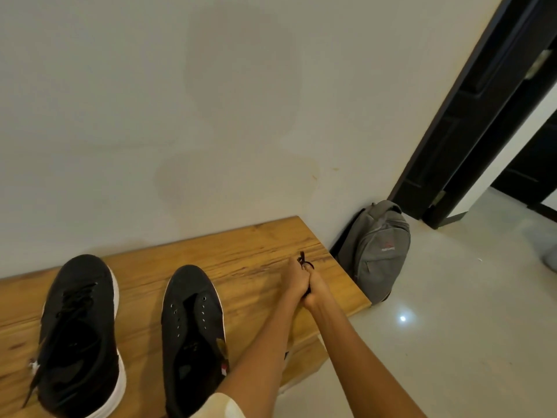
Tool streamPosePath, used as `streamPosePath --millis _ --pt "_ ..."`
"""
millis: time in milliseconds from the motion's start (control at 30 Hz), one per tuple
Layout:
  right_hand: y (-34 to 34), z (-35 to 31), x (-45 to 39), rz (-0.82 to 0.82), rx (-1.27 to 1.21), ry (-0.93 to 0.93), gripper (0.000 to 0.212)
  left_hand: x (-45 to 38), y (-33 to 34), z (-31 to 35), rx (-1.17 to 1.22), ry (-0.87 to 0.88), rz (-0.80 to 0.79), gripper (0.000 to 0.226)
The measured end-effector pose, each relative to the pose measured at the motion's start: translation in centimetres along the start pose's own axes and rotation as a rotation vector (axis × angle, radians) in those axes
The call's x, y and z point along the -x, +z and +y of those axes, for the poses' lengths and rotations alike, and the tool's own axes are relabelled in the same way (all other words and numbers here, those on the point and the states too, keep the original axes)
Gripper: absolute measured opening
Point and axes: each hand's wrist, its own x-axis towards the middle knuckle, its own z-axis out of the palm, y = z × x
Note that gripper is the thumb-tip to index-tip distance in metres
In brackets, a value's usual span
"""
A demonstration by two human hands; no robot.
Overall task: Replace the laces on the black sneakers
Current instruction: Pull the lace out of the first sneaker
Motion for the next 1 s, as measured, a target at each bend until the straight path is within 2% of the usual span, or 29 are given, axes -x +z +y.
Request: streamPosePath --millis 100,167,200,300,333,433,567,667,767,833,900,1000 --pt "0.2 -0.9 -0.7 0.106 0.116 -0.044 0.035 -1.6 -0.5 -0.3 -0.113 -0.088 -0.058 0.038" --pt "-0.1 -1.4 -1.3 0.280 0.204 -0.105 0.019 -2.3 -1.3 -0.3 0.001 -0.137 -0.093 0.044" --pt "-0.3 -1.7 -1.6 0.310 0.286 -0.135 0.012 -2.4 -1.7 -0.3 0.092 -0.161 -0.105 0.043" --pt "-0.7 -1.9 -1.6 0.257 0.551 -0.221 0.028 -2.0 -2.8 -0.6 0.294 -0.189 -0.159 0.027" --pt "-0.8 -1.8 -1.4 0.244 0.613 -0.259 0.034 -1.6 -3.2 -0.7 0.304 -0.180 -0.173 0.031" --pt "-1.0 -1.3 -0.2 0.295 0.657 -0.416 0.036 -0.1 -4.9 -0.5 0.207 -0.124 -0.134 0.050" --pt "1.1 0.2 3.7 0.309 0.730 -0.634 0.022 3.7 -8.4 -0.4 -0.051 0.072 0.007 0.048" --pt "3.8 2.0 8.3 0.181 0.809 -0.746 0.020 7.8 -11.9 -1.4 -0.252 0.246 0.156 0.037" --pt "6.4 4.6 12.7 -0.051 0.966 -0.770 0.022 12.5 -15.3 -2.7 -0.384 0.356 0.290 0.037" --pt "7.7 6.2 15.6 -0.136 1.082 -0.710 0.030 15.3 -17.4 -4.0 -0.503 0.374 0.399 0.039" --pt "8.5 7.5 17.3 -0.124 1.193 -0.630 0.040 17.1 -19.1 -6.1 -0.540 0.246 0.445 0.044" --pt "8.9 8.6 18.8 -0.045 1.275 -0.490 0.051 18.9 -20.2 -8.9 -0.444 0.030 0.319 0.062"
